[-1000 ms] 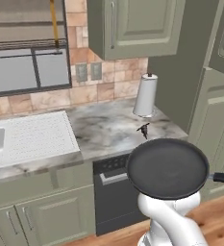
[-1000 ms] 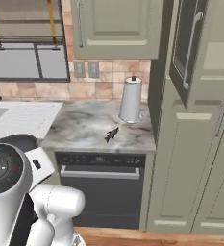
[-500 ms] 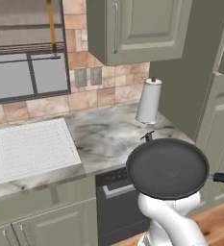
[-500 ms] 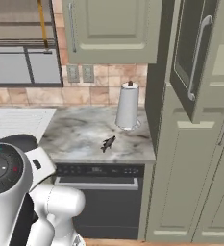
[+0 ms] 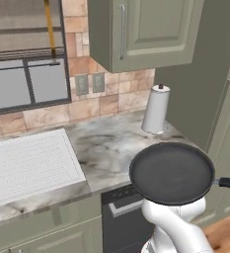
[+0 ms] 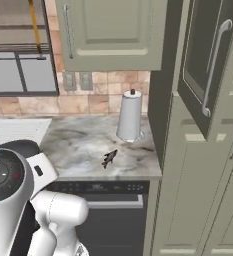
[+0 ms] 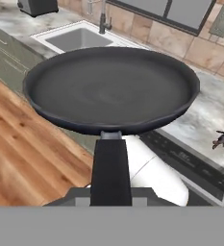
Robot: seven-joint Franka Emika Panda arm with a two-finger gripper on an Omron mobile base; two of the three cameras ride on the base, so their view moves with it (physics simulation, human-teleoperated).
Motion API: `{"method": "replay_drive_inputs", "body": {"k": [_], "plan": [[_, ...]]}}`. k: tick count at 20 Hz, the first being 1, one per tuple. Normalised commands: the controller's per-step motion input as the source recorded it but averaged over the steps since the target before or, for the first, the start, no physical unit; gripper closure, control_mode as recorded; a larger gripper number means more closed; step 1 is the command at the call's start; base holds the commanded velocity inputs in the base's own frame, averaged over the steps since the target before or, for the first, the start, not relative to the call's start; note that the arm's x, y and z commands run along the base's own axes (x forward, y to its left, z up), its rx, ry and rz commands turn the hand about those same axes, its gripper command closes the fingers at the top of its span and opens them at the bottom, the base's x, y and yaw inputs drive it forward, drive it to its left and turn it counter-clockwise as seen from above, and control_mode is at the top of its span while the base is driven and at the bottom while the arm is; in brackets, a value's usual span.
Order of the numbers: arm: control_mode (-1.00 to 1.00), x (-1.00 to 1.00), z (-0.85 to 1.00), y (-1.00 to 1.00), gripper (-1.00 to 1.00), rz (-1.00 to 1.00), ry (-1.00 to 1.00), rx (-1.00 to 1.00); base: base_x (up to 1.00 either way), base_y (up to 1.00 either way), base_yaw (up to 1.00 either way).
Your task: Retrieve the pan from the cabinet, then place the raw meat into the pan to avoid contamination.
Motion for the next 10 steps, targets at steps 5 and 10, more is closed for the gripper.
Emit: {"method": "replay_drive_inputs", "body": {"k": [5, 10], "plan": [[1.00, 0.00, 0.00, 0.00, 1.00, 0.00, 0.00, 0.00, 0.36, 0.32, -0.09], [1.00, 0.00, 0.00, 0.00, 1.00, 0.00, 0.00, 0.00, 0.39, 0.32, -0.09]]}}
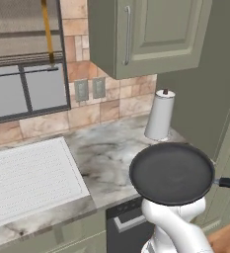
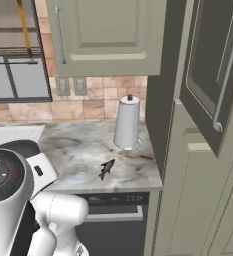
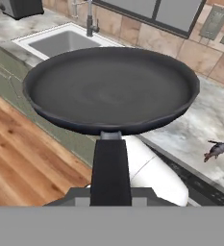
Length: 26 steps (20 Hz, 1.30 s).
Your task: Retrieve the pan from the cabinet, then place the raw meat into the pan to avoid contamination.
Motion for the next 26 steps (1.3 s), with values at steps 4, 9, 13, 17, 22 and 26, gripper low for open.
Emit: {"method": "replay_drive_inputs", "body": {"k": [4, 9, 13, 17, 22, 26], "plan": [[1.00, 0.00, 0.00, 0.00, 1.00, 0.00, 0.00, 0.00, 0.38, 0.33, -0.09], [1.00, 0.00, 0.00, 0.00, 1.00, 0.00, 0.00, 0.00, 0.36, 0.33, -0.09], [1.00, 0.00, 0.00, 0.00, 1.00, 0.00, 0.00, 0.00, 0.26, 0.36, -0.08], [1.00, 0.00, 0.00, 0.00, 1.00, 0.00, 0.00, 0.00, 0.10, 0.45, -0.05], [1.00, 0.00, 0.00, 0.00, 1.00, 0.00, 0.00, 0.00, 0.01, 0.53, -0.01], [1.00, 0.00, 0.00, 0.00, 1.00, 0.00, 0.00, 0.00, 0.00, 0.52, 0.00]]}}
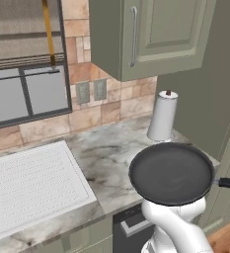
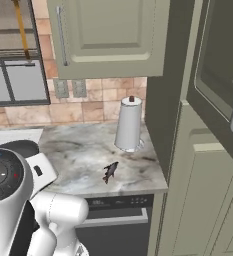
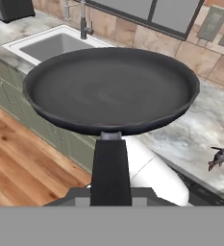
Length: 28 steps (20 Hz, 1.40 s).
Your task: Retrieve the pan from the cabinet, then place the raw meat into the pan to avoid contamination.
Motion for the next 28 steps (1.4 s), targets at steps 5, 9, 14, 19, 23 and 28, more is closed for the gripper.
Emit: {"method": "replay_drive_inputs", "body": {"k": [5, 9, 14, 19, 23, 28], "plan": [[1.00, 0.00, 0.00, 0.00, 1.00, 0.00, 0.00, 0.00, -0.09, 0.46, 0.00], [1.00, 0.00, 0.00, 0.00, 1.00, 0.00, 0.00, 0.00, -0.03, 0.30, 0.01], [1.00, 0.00, 0.00, 0.00, 1.00, 0.00, 0.00, 0.00, -0.01, 0.27, 0.05], [1.00, 0.00, 0.00, 0.00, 1.00, 0.00, 0.00, 0.00, -0.11, 0.40, 0.09], [1.00, 0.00, 0.00, 0.00, 1.00, 0.00, 0.00, 0.00, -0.04, 0.44, 0.12], [1.00, 0.00, 0.00, 0.00, 1.00, 0.00, 0.00, 0.00, 0.00, 0.33, 0.12]]}}
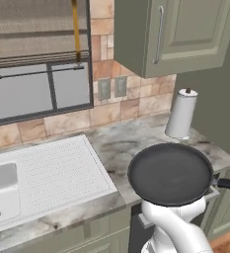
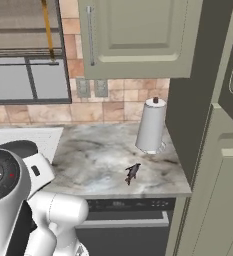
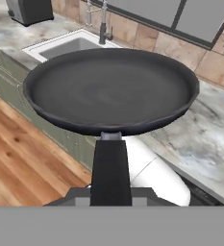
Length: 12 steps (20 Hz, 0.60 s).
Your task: Retrieve the pan from the cabinet, then place the raw meat into the pan to avoid contamination.
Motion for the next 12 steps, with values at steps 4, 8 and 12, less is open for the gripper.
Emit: {"method": "replay_drive_inputs", "body": {"k": [4, 8, 12], "plan": [[1.00, 0.00, 0.00, 0.00, 1.00, 0.00, 0.00, 0.00, 0.07, 0.15, 0.08], [1.00, 0.00, 0.00, 0.00, 1.00, 0.00, 0.00, 0.00, 0.18, -0.06, 0.00], [1.00, 0.00, 0.00, 0.00, 1.00, 0.00, 0.00, 0.00, 0.19, -0.24, 0.00]]}}
